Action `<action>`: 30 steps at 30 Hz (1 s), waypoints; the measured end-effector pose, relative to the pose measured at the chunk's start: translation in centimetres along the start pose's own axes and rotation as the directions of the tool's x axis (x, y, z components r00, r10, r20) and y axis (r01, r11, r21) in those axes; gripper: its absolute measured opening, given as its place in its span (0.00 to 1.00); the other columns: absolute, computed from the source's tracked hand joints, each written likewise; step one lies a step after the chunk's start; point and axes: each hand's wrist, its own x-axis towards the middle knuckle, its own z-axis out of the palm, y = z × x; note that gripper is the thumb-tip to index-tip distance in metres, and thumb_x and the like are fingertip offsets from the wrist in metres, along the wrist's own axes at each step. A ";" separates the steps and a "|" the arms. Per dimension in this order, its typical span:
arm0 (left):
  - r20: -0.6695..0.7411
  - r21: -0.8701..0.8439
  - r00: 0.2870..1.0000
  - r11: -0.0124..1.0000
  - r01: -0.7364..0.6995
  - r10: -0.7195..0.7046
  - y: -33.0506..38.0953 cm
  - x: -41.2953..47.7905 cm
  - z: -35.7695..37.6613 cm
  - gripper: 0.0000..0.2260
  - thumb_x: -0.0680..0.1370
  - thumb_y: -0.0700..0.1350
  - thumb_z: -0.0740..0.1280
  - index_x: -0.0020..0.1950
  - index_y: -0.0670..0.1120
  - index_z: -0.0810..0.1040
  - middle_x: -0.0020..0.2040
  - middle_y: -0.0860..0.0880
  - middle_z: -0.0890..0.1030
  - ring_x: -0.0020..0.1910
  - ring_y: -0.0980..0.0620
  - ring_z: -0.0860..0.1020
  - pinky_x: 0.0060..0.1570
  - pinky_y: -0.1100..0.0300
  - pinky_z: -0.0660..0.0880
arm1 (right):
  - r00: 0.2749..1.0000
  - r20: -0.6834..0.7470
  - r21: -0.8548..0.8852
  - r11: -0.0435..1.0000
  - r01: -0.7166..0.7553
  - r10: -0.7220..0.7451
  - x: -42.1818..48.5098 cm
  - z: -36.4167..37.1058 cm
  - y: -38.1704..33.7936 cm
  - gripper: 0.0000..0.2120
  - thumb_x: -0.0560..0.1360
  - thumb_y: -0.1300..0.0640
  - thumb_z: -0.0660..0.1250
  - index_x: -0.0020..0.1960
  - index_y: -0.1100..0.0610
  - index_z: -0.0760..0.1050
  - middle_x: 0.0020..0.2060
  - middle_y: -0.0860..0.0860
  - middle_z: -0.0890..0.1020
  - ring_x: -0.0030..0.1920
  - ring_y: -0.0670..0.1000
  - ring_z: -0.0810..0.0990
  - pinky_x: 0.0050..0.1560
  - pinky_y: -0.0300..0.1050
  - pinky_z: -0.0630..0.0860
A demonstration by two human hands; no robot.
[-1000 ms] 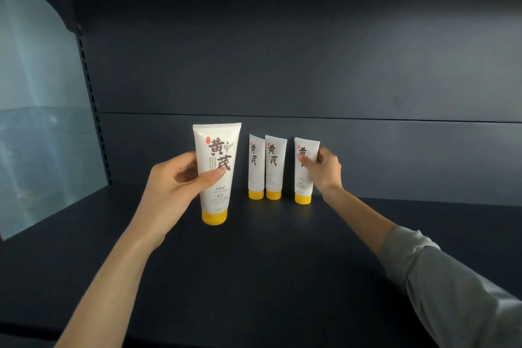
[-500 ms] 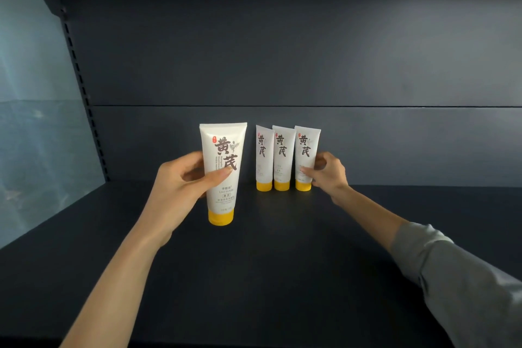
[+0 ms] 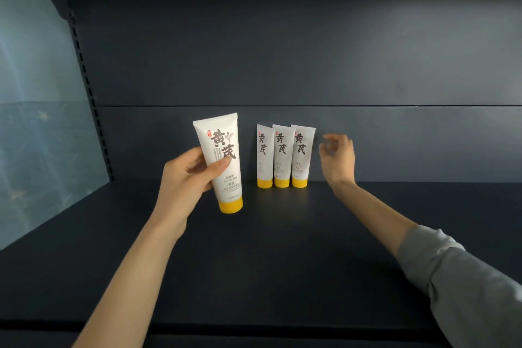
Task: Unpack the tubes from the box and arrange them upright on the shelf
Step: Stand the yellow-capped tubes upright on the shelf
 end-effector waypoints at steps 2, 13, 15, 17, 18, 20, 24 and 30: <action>-0.026 -0.046 1.000 0.999 0.008 -0.009 0.1 0.1 0.5 0.09 0.73 0.41 0.71 0.50 0.52 0.81 0.47 0.57 0.85 0.48 0.60 0.82 0.38 0.68 0.78 | 0.994 -0.005 0.096 0.990 0.105 -0.105 -1.5 -0.5 -1.9 0.10 0.79 0.63 0.61 0.59 0.58 0.70 0.60 0.55 0.71 0.55 0.45 0.73 0.45 0.21 0.68; -0.029 -0.059 0.999 0.997 -0.043 0.041 0.8 -0.6 3.7 0.07 0.71 0.41 0.74 0.46 0.52 0.82 0.43 0.57 0.85 0.43 0.60 0.83 0.36 0.69 0.76 | 0.801 0.501 0.406 0.906 0.117 -0.328 -13.4 0.3 -7.7 0.38 0.72 0.54 0.72 0.75 0.42 0.57 0.67 0.40 0.67 0.63 0.45 0.74 0.51 0.43 0.80; -0.050 -0.042 0.998 0.998 -0.046 0.044 0.7 -0.9 3.6 0.07 0.71 0.42 0.74 0.46 0.53 0.82 0.43 0.58 0.85 0.44 0.60 0.82 0.35 0.70 0.76 | 0.835 0.456 0.383 0.915 0.128 -0.308 -13.9 0.5 -8.1 0.38 0.71 0.56 0.73 0.75 0.42 0.57 0.64 0.37 0.67 0.62 0.48 0.75 0.51 0.47 0.81; -0.064 -0.029 0.997 0.999 -0.041 0.039 0.7 -1.3 3.5 0.07 0.71 0.44 0.74 0.46 0.54 0.82 0.44 0.58 0.85 0.44 0.60 0.82 0.36 0.68 0.77 | 0.859 0.415 0.349 0.925 0.153 -0.299 -14.3 0.6 -8.2 0.38 0.71 0.57 0.73 0.74 0.41 0.58 0.62 0.38 0.68 0.60 0.48 0.75 0.50 0.49 0.81; -0.069 -0.024 0.997 0.999 -0.038 0.036 0.7 -1.4 3.4 0.07 0.71 0.44 0.74 0.46 0.54 0.82 0.44 0.58 0.85 0.45 0.60 0.83 0.36 0.68 0.77 | 0.868 0.397 0.327 0.930 0.169 -0.297 -14.5 0.7 -8.2 0.38 0.71 0.57 0.74 0.74 0.41 0.58 0.62 0.40 0.68 0.59 0.47 0.75 0.51 0.49 0.81; -0.081 -0.012 0.996 0.999 -0.037 0.036 0.8 -1.8 3.3 0.07 0.70 0.45 0.75 0.47 0.54 0.82 0.44 0.58 0.85 0.45 0.59 0.83 0.37 0.66 0.78 | 0.881 0.370 0.291 0.937 0.192 -0.295 -15.0 0.9 -8.3 0.38 0.71 0.57 0.74 0.73 0.38 0.58 0.60 0.39 0.68 0.57 0.46 0.75 0.50 0.48 0.81; -0.108 0.003 0.993 0.999 -0.054 0.054 1.0 -2.4 3.0 0.07 0.70 0.46 0.75 0.46 0.55 0.81 0.44 0.58 0.84 0.44 0.59 0.83 0.40 0.61 0.79 | 0.889 0.351 0.255 0.944 0.211 -0.293 -15.4 1.2 -8.6 0.38 0.71 0.55 0.73 0.72 0.35 0.58 0.57 0.34 0.68 0.55 0.43 0.75 0.48 0.45 0.82; -0.133 0.055 0.986 0.994 -0.091 0.098 1.3 -3.3 2.0 0.08 0.71 0.47 0.74 0.46 0.56 0.80 0.45 0.59 0.84 0.44 0.60 0.83 0.42 0.56 0.81 | 0.858 0.391 0.298 0.927 0.226 -0.335 -15.4 1.7 -9.2 0.37 0.70 0.55 0.74 0.67 0.30 0.58 0.56 0.35 0.74 0.53 0.36 0.75 0.47 0.33 0.78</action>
